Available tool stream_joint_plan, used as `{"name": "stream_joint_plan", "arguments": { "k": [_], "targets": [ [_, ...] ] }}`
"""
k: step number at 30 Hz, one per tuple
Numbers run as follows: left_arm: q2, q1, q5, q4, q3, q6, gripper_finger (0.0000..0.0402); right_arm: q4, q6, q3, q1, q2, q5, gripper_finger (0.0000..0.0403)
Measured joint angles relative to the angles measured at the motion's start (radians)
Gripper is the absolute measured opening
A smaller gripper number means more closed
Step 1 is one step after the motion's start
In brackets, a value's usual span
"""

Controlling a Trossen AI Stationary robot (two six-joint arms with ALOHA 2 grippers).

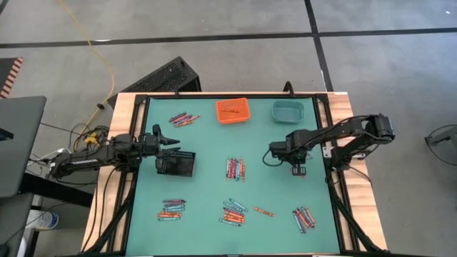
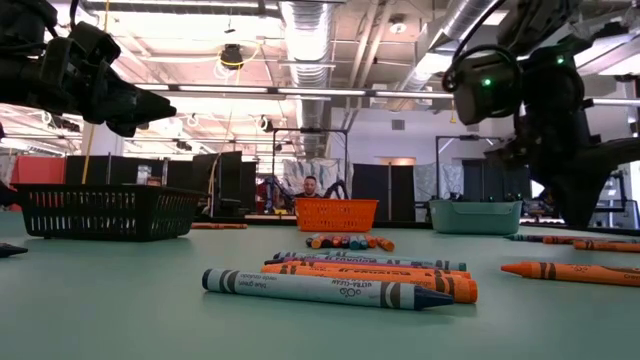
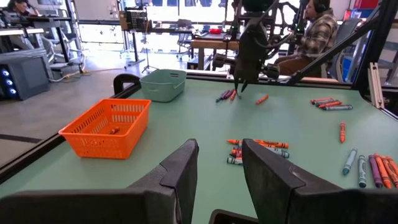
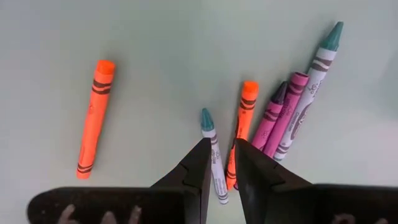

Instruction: Sort crayons

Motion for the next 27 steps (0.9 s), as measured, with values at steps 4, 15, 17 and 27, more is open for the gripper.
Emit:
{"name": "stream_joint_plan", "arguments": {
  "k": [4, 15, 17, 27],
  "targets": [
    [0.000, 0.000, 0.000, 0.000, 0.000, 0.000, 0.0116, 0.013, -0.002, -0.017, -0.008, 0.000, -0.008, 0.0085],
    [0.000, 0.000, 0.000, 0.000, 0.000, 0.000, 0.0116, 0.021, -0.015, -0.019, -0.001, 0.000, -0.042, 0.0085],
    [0.000, 0.000, 0.000, 0.000, 0.000, 0.000, 0.0116, 0.021, -0.016, -0.019, 0.001, 0.000, -0.043, 0.0085],
    [0.000, 0.000, 0.000, 0.000, 0.000, 0.000, 0.0116, 0.026, -0.022, -0.019, 0.000, 0.075, -0.057, 0.0085]
  ]
}}
